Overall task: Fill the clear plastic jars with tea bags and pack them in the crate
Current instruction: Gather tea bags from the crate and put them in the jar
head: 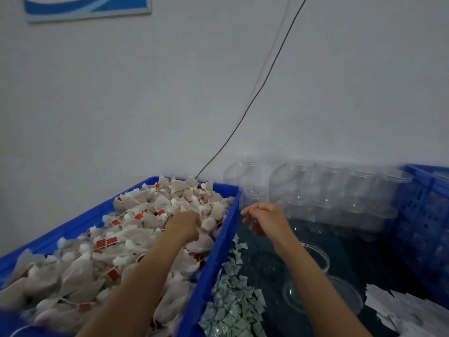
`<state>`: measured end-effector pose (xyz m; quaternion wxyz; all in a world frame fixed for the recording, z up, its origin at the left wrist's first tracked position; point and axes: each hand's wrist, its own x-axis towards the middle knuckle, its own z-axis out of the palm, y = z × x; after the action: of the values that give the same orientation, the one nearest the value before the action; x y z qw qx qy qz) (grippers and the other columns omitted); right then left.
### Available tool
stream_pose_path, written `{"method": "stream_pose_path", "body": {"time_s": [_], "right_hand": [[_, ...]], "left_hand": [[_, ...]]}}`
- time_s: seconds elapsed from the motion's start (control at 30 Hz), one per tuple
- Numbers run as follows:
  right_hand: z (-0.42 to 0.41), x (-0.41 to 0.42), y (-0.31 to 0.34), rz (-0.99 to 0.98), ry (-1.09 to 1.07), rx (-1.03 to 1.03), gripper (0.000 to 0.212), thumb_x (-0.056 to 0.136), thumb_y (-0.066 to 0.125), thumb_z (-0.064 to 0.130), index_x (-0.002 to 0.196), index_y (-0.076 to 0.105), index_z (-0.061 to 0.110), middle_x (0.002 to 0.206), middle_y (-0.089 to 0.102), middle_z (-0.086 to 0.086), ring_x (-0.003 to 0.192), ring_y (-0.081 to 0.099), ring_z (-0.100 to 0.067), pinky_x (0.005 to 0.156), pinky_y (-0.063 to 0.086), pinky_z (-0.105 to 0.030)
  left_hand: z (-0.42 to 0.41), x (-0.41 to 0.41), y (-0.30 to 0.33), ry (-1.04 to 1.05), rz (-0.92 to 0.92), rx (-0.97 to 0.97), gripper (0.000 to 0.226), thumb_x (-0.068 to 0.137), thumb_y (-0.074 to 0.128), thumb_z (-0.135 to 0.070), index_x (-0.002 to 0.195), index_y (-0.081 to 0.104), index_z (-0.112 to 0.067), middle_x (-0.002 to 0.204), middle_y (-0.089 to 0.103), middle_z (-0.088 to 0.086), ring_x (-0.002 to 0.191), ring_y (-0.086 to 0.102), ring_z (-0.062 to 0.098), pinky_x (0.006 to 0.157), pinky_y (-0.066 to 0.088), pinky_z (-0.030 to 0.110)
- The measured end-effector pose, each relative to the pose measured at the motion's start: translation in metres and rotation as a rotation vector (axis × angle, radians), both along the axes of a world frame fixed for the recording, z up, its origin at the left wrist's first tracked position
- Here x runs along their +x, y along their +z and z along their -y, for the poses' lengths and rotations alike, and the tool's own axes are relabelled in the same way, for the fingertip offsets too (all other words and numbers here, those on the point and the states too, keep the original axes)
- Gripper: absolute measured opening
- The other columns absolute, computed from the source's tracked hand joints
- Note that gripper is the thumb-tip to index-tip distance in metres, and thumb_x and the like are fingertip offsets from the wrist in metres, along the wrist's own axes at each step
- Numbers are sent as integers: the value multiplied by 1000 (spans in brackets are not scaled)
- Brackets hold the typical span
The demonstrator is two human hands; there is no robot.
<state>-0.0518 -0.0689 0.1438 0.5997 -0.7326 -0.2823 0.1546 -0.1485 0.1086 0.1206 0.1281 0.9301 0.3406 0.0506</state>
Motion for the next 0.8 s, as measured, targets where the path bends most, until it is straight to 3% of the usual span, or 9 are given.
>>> {"method": "stream_pose_path", "body": {"time_s": [0.1,0.23,0.33,0.4,0.47,0.57,0.67,0.73,0.8], "right_hand": [[-29,5,-16,6,7,-47,32,94,44,2,73,66,11,71,64,-4,60,54,-13,55,45,-23],[-67,14,-27,83,-28,-51,32,92,42,-2,74,64,13,74,63,-4,65,55,-14,58,45,-23],[-89,17,-33,125,-4,-41,31,91,45,-5,76,61,17,78,63,-2,71,58,-16,59,48,-21],[-99,16,-37,189,53,-58,28,90,48,-7,83,62,16,84,63,-2,79,60,-15,62,49,-16],[-104,15,-40,237,177,-116,29,88,48,-10,97,63,12,100,64,-10,91,60,-15,72,51,-17],[-109,11,-46,400,426,-364,44,85,52,-7,123,55,15,121,56,-8,111,55,-19,91,51,-29],[-124,2,-48,700,554,-804,54,86,58,4,136,46,20,128,55,-6,116,53,-24,97,45,-37],[-135,-7,-51,789,540,-973,51,84,64,18,133,48,20,120,58,-7,102,55,-24,89,44,-37],[-145,-13,-55,837,474,-1033,32,85,61,29,114,55,15,97,59,-5,85,51,-22,89,43,-41]], "left_hand": [[-21,-10,-34,-61,-149,49,49,83,73,-33,126,53,-21,129,56,1,116,53,18,97,43,29],[-32,-5,-55,-87,-145,154,50,82,70,-40,126,50,-24,127,57,0,116,54,19,98,44,34],[-32,1,-54,-81,-97,173,31,84,71,-31,110,58,-23,113,62,-1,105,59,18,91,48,33],[-36,2,-51,-65,40,149,12,84,69,-26,92,62,-24,100,63,-4,95,61,15,85,50,30],[-42,3,-46,-28,197,128,14,86,65,-20,76,57,-27,89,60,-9,90,61,11,82,51,27],[-47,3,-49,-12,223,151,11,89,61,-18,82,60,-26,91,62,-8,90,62,11,82,51,26],[-49,1,-59,9,173,115,9,89,61,-17,98,64,-19,102,65,-2,95,63,15,82,50,25],[-53,1,-59,12,226,39,5,86,64,-15,88,68,-17,95,69,-1,87,64,12,76,48,22],[-56,2,-56,26,324,-103,10,84,67,-11,78,72,-17,85,71,-3,78,64,9,75,49,22]]}}
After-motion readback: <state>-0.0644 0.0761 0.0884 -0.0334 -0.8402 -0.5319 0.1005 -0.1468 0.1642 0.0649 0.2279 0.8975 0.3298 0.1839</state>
